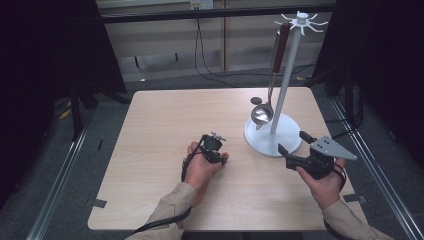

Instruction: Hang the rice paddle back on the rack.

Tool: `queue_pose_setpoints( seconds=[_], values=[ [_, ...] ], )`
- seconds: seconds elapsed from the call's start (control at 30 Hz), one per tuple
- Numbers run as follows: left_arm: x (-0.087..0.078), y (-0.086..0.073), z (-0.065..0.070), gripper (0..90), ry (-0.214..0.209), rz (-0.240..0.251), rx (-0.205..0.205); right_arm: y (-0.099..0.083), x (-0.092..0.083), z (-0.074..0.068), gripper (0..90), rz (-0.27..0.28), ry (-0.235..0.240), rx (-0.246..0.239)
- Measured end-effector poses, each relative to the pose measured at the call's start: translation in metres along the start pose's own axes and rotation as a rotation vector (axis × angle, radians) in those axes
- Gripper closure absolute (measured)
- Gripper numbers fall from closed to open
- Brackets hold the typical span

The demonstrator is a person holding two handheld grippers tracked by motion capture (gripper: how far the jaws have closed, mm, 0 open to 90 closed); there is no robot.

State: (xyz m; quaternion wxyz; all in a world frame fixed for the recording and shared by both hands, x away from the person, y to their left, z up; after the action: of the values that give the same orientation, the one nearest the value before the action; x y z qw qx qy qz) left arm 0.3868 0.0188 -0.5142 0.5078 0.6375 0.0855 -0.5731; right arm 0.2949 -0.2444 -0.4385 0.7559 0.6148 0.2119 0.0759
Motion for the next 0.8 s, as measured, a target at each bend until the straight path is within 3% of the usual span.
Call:
queue_pose_setpoints(
  seconds=[0.13,0.27,0.37,0.57,0.8],
  values=[
    [-0.011,0.004,0.002,65.9,-0.056,0.075,-0.067,0.0,0.003,-0.004,15.7,-0.001,0.013,-0.002],
    [-0.029,0.006,0.002,65.9,-0.063,0.148,-0.093,0.0,0.007,-0.008,15.7,-0.006,0.036,0.001],
    [-0.044,0.009,0.005,65.9,-0.105,0.242,-0.12,0.002,0.011,-0.012,15.7,-0.001,0.054,0.004],
    [-0.069,0.01,0.011,65.9,-0.148,0.362,-0.107,0.007,0.025,-0.031,15.7,-0.003,0.119,-0.018],
    [-0.084,0.011,0.021,65.8,-0.205,0.472,-0.103,0.011,0.034,-0.046,15.9,0.0,0.173,-0.009]
  ],
)
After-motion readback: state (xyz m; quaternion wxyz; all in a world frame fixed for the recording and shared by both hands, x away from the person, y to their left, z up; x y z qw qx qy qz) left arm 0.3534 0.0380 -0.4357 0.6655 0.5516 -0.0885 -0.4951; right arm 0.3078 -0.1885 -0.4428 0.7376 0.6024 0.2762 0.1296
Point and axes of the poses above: each handheld gripper's, and its own axes: x roughly forward along the jaws, y roughly out of its top, z roughly to its right, the point moved 4 cm from there along x, roughly forward along the jaws, and after that the axes turned 7 degrees about -x, right-handed, at the moved point
